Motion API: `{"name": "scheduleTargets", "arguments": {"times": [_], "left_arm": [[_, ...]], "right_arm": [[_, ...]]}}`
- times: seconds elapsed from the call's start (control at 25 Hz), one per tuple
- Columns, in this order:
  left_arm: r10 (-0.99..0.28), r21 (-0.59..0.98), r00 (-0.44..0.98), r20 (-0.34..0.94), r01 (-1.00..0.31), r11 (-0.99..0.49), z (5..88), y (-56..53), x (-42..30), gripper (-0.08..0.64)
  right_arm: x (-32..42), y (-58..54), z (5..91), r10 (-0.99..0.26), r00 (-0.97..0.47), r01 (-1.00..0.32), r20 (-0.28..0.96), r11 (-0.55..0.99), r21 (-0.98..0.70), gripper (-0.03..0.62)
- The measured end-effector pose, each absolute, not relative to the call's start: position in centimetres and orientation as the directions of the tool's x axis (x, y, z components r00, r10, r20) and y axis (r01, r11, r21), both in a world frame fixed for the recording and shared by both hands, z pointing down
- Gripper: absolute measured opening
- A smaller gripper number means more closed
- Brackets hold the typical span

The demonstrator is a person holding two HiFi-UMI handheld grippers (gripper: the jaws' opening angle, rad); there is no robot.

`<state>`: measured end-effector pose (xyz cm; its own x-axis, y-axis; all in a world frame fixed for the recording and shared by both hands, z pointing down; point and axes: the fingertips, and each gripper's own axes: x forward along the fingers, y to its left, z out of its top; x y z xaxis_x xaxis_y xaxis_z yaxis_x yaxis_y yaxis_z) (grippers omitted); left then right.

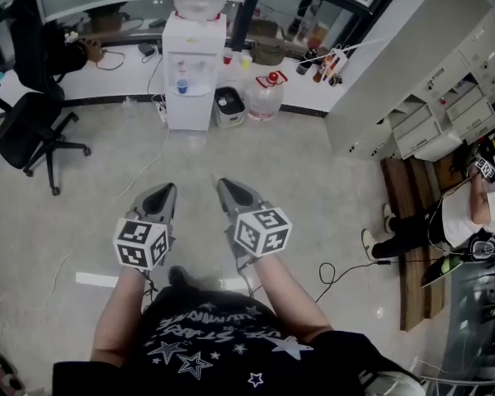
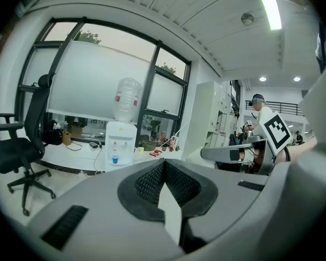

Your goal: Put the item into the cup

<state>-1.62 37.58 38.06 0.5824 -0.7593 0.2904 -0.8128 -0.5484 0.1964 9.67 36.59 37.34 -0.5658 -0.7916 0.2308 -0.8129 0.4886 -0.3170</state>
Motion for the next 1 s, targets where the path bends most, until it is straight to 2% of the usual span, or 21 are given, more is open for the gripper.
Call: {"name": "scheduleTargets", "arguments": {"times": [0.52,1.0], "left_arm": [[-0.713,0.192,0.644,0.277,-0.765,-0.615,37.6,34.0,-7.7,0.005],[-0.724,0.235,0.613,0.314,-0.790,-0.567,40.1,33.0,-9.9,0.005]], "right_arm": [[3.9,34.0,37.7,-0.829,-0.504,-0.845,0.242,0.416,-0.335,0.000],[2.8,31.7,39.6,-0.815,-0.514,-0.841,0.270,0.415,-0.348,0.000]]}}
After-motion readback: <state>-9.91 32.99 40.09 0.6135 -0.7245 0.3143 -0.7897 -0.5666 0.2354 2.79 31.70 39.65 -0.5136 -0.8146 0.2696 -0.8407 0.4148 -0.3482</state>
